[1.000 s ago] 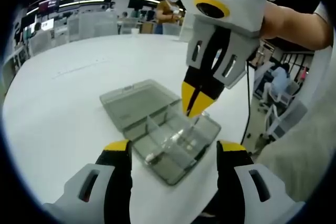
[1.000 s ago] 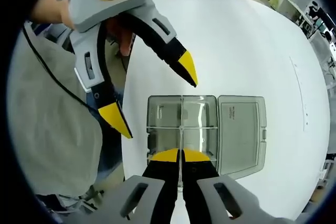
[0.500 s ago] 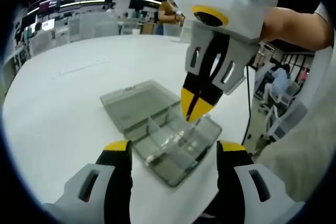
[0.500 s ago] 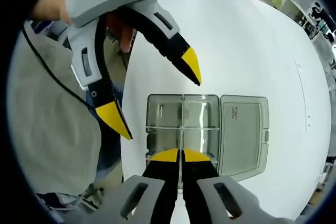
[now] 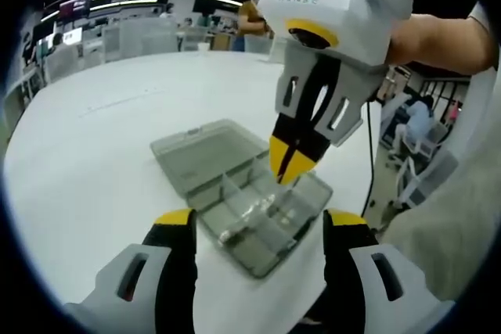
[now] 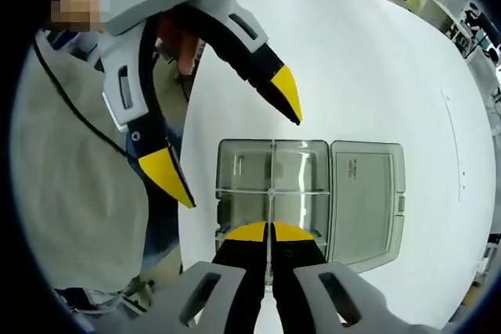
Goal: Insert the divider into the dual guide fixture by aligning both edges with the guide slots and pushing it downward to the bottom, including one-sided entry, uneven engagement, binding, and posture correction.
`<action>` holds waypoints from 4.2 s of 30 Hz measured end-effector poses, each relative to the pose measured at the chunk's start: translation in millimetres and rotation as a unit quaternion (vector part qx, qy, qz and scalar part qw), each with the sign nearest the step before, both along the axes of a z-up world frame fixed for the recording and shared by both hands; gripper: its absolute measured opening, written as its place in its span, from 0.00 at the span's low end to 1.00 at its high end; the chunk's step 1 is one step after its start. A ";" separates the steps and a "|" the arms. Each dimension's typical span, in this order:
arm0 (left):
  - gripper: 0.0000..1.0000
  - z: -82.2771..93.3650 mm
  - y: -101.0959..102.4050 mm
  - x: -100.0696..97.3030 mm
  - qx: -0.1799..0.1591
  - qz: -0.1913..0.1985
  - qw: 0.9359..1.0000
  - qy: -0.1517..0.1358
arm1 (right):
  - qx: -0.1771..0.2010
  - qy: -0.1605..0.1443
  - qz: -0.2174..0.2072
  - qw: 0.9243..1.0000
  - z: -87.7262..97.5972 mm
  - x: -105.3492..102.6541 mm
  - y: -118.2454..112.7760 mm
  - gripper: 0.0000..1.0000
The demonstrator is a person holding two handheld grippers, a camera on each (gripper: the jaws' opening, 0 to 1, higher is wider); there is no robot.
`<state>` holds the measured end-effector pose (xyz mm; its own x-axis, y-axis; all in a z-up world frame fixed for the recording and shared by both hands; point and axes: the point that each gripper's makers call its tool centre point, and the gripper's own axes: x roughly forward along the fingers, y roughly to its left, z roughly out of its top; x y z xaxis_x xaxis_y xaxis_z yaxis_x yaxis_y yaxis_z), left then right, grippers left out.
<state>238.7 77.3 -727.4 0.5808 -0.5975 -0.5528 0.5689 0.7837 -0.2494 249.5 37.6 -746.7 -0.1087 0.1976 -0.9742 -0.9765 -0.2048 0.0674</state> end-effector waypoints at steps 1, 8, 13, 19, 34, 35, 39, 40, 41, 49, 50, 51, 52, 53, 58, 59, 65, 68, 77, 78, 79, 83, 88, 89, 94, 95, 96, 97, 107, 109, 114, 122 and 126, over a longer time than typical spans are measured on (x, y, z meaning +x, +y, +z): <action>0.63 0.0 0.0 0.0 0.000 0.000 1.000 0.000 | 0.000 0.000 0.001 1.000 -0.6 0.2 -0.1 0.00; 0.63 -2.1 1.9 -0.7 0.000 0.004 1.000 0.001 | -0.001 0.005 0.003 1.000 -7.9 0.1 -0.7 0.00; 0.63 -2.0 3.5 -0.4 -0.001 0.008 1.000 0.001 | -0.001 0.007 0.004 1.000 -12.2 0.4 -0.4 0.00; 0.63 -3.3 4.8 -1.2 -0.002 0.012 1.000 0.001 | -0.002 0.009 0.002 1.000 -17.6 -0.2 -0.4 0.00; 0.63 -5.3 3.8 -2.9 -0.002 0.014 1.000 0.004 | -0.001 0.008 -0.005 1.000 -29.0 0.2 -1.6 0.00; 0.63 -5.6 3.8 -3.1 -0.002 0.014 1.000 0.004 | -0.001 0.008 -0.005 1.000 -29.3 0.2 -1.7 0.00; 0.63 -6.9 3.3 -4.3 0.000 0.012 1.000 0.005 | 0.002 0.008 -0.007 1.000 -30.1 -0.3 -1.9 0.00; 0.63 -7.0 3.2 -4.2 -0.001 0.013 1.000 0.005 | 0.002 0.009 -0.009 1.000 -30.4 -0.1 -1.9 0.00; 0.63 -7.2 3.1 -4.1 -0.001 0.014 1.000 0.005 | 0.002 0.009 -0.008 1.000 -30.9 0.0 -1.9 0.00; 0.63 -7.9 1.7 -6.1 -0.001 0.012 1.000 0.007 | 0.003 0.005 -0.011 1.000 -32.9 -0.2 -1.9 0.00; 0.63 -7.7 1.4 -6.1 -0.001 0.012 1.000 0.007 | 0.003 0.005 -0.012 1.000 -33.7 0.2 -1.9 0.00; 0.63 -7.7 1.2 -6.2 -0.001 0.012 1.000 0.007 | 0.003 0.005 -0.013 1.000 -34.1 0.4 -1.8 0.00; 0.63 -7.8 1.1 -6.3 0.000 0.012 1.000 0.007 | 0.003 0.004 -0.013 1.000 -34.3 0.2 -1.7 0.00; 0.63 -7.8 1.0 -6.5 0.000 0.011 1.000 0.007 | 0.003 0.004 -0.013 1.000 -34.4 0.1 -1.5 0.00; 0.63 -7.9 1.6 -7.9 0.001 0.011 1.000 0.007 | 0.004 0.002 -0.014 1.000 -34.3 -0.5 -1.3 0.00; 0.63 -7.7 1.7 -8.1 0.001 0.011 1.000 0.007 | 0.004 0.002 -0.014 1.000 -34.3 -0.5 -1.3 0.00; 0.63 -6.2 1.3 -9.5 0.002 0.011 1.000 0.006 | 0.003 -0.001 -0.015 1.000 -35.6 -0.4 -1.1 0.00; 0.63 -5.7 1.3 -10.9 0.003 0.010 1.000 0.005 | 0.003 -0.002 -0.016 1.000 -35.6 -0.5 -1.1 0.00; 0.63 -5.2 1.1 -15.2 0.003 0.011 1.000 0.005 | 0.002 -0.007 -0.016 1.000 -35.9 -0.8 -1.3 0.00; 0.63 -5.1 1.1 -15.9 0.003 0.011 1.000 0.005 | 0.002 -0.008 -0.017 1.000 -36.1 -0.7 -1.4 0.00; 0.63 -5.0 1.1 -16.5 0.004 0.011 1.000 0.006 | 0.003 -0.008 -0.017 1.000 -36.3 -0.6 -1.4 0.00; 0.63 -5.0 1.7 -18.1 0.003 0.012 1.000 0.006 | 0.003 -0.008 -0.019 1.000 -36.9 0.1 -1.7 0.00; 0.63 -5.9 2.1 -19.2 0.004 0.011 1.000 0.006 | 0.001 -0.010 -0.016 1.000 -37.8 0.1 -1.9 0.00; 0.63 -5.6 2.1 -19.4 0.003 0.011 1.000 0.006 | 0.000 -0.011 -0.015 1.000 -38.1 0.1 -2.0 0.00; 0.63 -7.5 3.8 -20.4 0.004 0.010 1.000 0.007 | -0.003 -0.015 -0.013 1.000 -39.8 0.2 -2.4 0.00; 0.63 -7.1 3.7 -20.7 0.004 0.010 1.000 0.007 | -0.003 -0.015 -0.013 1.000 -40.1 0.1 -2.5 0.00; 0.63 -7.3 3.9 -21.1 0.005 0.010 1.000 0.007 | -0.003 -0.017 -0.012 1.000 -40.6 -0.1 -2.6 0.00; 0.63 -7.7 4.3 -21.2 0.005 0.010 1.000 0.008 | -0.004 -0.018 -0.011 1.000 -41.3 -0.2 -2.7 0.00; 0.63 -10.6 8.8 -22.5 0.007 0.013 1.000 0.011 | -0.007 -0.019 -0.012 1.000 -47.5 0.0 -3.7 0.00; 0.63 -11.3 9.2 -22.6 0.007 0.014 1.000 0.012 | -0.008 -0.020 -0.010 1.000 -48.1 -0.5 -3.7 0.00; 0.63 -11.5 10.4 -22.8 0.007 0.016 1.000 0.013 | -0.006 -0.019 -0.011 1.000 -51.1 -0.8 -3.9 0.00; 0.63 -12.1 13.4 -21.6 0.008 0.020 1.000 0.014 | -0.007 -0.016 -0.008 1.000 -54.5 -0.2 -4.2 0.00; 0.63 -13.2 13.5 -21.7 0.009 0.021 1.000 0.015 | -0.005 -0.013 -0.005 1.000 -55.6 -0.7 -4.3 0.00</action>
